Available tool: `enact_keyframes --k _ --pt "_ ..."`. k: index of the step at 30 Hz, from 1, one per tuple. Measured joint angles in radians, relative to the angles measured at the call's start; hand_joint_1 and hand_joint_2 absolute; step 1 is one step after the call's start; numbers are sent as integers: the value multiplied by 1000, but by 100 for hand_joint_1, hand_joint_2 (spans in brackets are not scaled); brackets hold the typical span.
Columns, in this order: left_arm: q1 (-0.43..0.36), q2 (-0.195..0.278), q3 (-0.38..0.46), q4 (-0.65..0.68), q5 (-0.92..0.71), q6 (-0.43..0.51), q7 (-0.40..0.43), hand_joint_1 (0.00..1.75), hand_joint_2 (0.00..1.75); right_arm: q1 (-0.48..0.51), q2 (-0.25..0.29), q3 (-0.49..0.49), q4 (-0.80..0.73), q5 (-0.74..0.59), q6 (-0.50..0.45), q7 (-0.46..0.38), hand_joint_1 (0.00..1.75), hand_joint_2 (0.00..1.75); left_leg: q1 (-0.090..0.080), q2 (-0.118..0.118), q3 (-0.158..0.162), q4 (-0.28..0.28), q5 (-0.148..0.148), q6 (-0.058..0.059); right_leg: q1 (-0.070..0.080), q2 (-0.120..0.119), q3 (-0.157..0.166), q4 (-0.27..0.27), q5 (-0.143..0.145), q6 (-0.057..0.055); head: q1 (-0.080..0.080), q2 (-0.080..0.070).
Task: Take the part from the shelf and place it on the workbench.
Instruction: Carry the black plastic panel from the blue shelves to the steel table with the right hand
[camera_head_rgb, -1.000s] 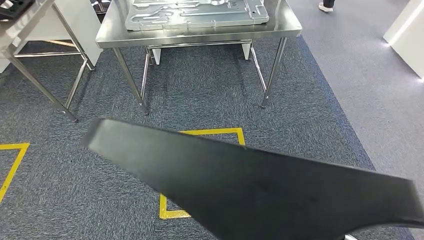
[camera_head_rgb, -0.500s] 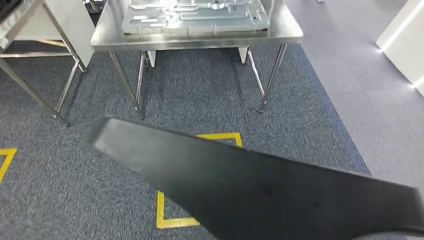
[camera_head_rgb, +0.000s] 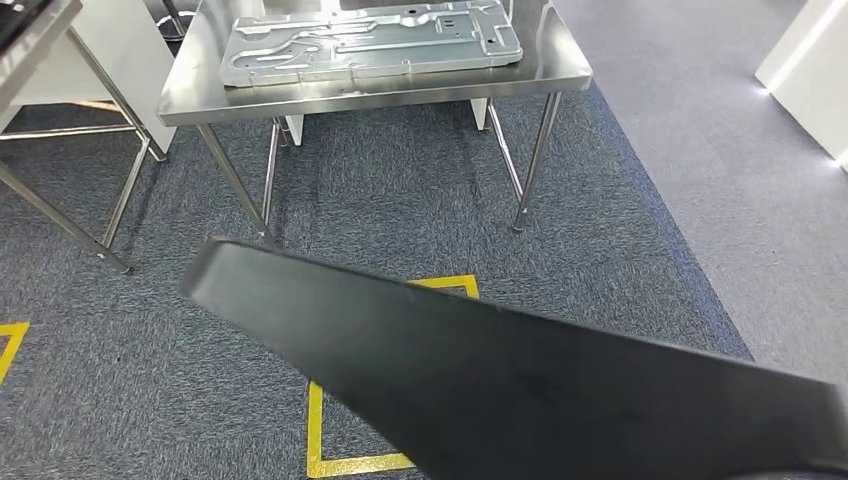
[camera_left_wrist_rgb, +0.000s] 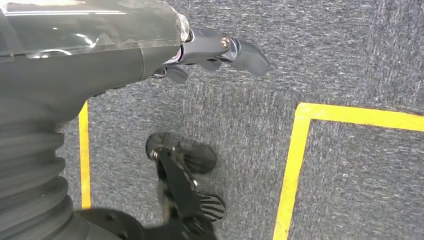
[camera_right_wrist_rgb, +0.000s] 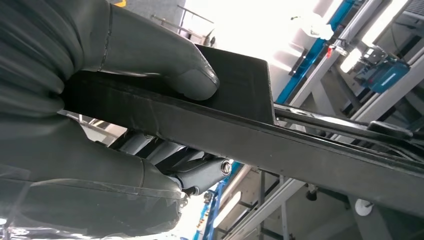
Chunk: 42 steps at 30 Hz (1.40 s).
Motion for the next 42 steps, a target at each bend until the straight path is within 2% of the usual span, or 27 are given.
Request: enact_keyframes --k 1,2,3,4,5,6,8,9,11,13,16,17,18,20,21,23,24,27,29,31,32,33,34,36,38,40,42 --pt "2 0 0 0 0 0 0 0 175 1 0 0 0 0 0 0 168 175 0 0 -37 45 -21 -1 2 2 7 0 -6 -2 0 0" --pt "4 0 0 0 -1 -1 0 0 175 1 -1 -1 0 0 0 0 168 175 0 0 -61 60 -25 0 5 4 15 0 -13 -3 0 0" --pt "5 0 0 0 -2 -1 0 0 175 1 -1 -1 0 0 -1 0 168 175 -1 0 -69 42 -8 2 7 6 25 0 -20 -3 0 0" --pt "5 1 0 0 -3 -1 0 0 175 0 -2 -2 0 -1 -2 -1 168 175 -2 0 -61 -7 32 6 10 7 36 0 -28 -3 0 0" --pt "6 2 0 0 -4 -1 0 0 175 0 -2 -2 0 -1 -3 -1 168 175 -5 0 -45 -74 86 15 11 8 46 0 -36 -2 1 0" --pt "6 3 0 0 -6 -1 0 0 175 1 -2 -2 1 -1 -5 -1 168 175 -10 -1 -31 -131 121 22 13 9 55 0 -43 0 2 0" --pt "6 7 0 0 -6 0 1 0 175 2 -3 -3 2 -1 -7 -3 168 175 -19 -3 -14 -192 148 36 13 12 63 2 -54 10 2 0" --pt "7 8 0 0 -5 0 1 0 175 3 -4 -3 3 -1 -9 -5 168 175 -21 -4 -10 -195 142 41 13 13 66 7 -53 17 2 0" --pt "7 9 0 0 -3 2 1 0 175 5 -5 -3 4 0 -13 -13 168 175 -18 -5 11 -210 156 53 11 13 71 24 -55 30 3 0" --pt "4 9 0 0 0 2 1 0 175 5 -6 -3 5 1 -16 -21 168 175 -14 -5 31 -219 156 61 8 10 43 85 -83 44 6 0" --pt "3 9 0 0 2 2 1 0 175 7 -8 -4 9 2 -16 -23 168 175 -13 -5 42 -221 144 64 -2 8 -67 246 -154 59 8 0" --pt "4 9 0 0 2 2 1 0 175 9 -9 -4 12 3 -16 -23 168 175 -13 -6 47 -221 138 63 -5 7 -93 267 -153 63 8 0" --pt "4 9 0 0 2 2 1 0 175 10 -10 -4 13 3 -16 -23 168 175 -12 -6 54 -221 132 61 -7 6 -99 253 -131 66 8 0" --pt "5 8 0 0 2 2 1 0 175 10 -12 -4 15 3 -16 -23 168 175 -9 -7 73 -221 117 54 -10 2 -67 135 -40 65 9 0" --pt "5 8 0 0 3 3 1 0 175 9 -12 -4 16 3 -16 -22 168 175 -9 -8 83 -222 110 49 -8 0 -48 75 -13 61 9 0" --pt "3 7 0 0 6 4 1 0 175 8 -12 -3 18 3 -15 -22 168 175 -8 -8 92 -226 99 37 -1 -3 -27 13 0 46 9 0" --pt "2 7 0 0 8 5 1 0 175 7 -12 -3 19 3 -14 -21 168 175 -9 -8 97 -224 98 30 1 -3 -25 11 -7 38 8 0" --pt "2 6 0 0 16 13 1 0 175 3 -11 -2 20 4 -7 -19 168 175 -9 -7 100 -190 88 14 -2 -2 -3 1 3 15 7 0" --pt "2 6 0 0 22 16 1 0 175 -2 -11 -1 23 12 -5 -17 168 175 -6 -7 51 -100 48 8 -2 -8 13 -3 -5 3 5 0" --pt "4 5 1 0 27 19 0 0 175 -4 -11 1 30 25 -8 -16 168 175 -6 -7 -31 21 0 5 2 -11 22 -3 -16 -3 4 0" --pt "6 4 1 0 29 19 -1 0 175 -4 -11 3 35 29 -11 -18 168 175 -6 -7 -62 55 -6 5 4 -11 28 -3 -22 -3 4 0" --pt "9 4 2 0 31 20 -2 0 175 -3 -11 4 39 32 -13 -19 168 175 -6 -7 -78 56 8 6 7 -10 35 -3 -28 -3 4 0" --pt "12 3 2 0 33 20 -2 0 175 -3 -11 5 42 31 -14 -20 168 175 -6 -7 -74 20 44 9 9 -11 44 -3 -35 -2 4 0" --pt "15 2 3 0 36 21 -3 0 175 -2 -10 7 45 25 -12 -21 168 175 -10 -5 -36 -106 131 21 13 -12 63 -3 -50 0 5 0" --pt "16 0 3 0 38 22 -3 0 175 -2 -7 7 46 20 -6 -22 168 175 -20 -3 -10 -185 150 35 12 -12 72 -5 -60 8 6 0" --pt "19 -1 4 0 41 23 -4 0 175 -2 -4 7 47 19 0 -24 168 175 -24 -4 -1 -203 143 46 11 -12 78 2 -61 20 6 0" --pt "21 -2 4 0 43 23 -4 0 175 -2 -3 7 47 18 4 -26 168 175 -18 -7 22 -217 157 55 10 -11 81 26 -66 32 7 0"
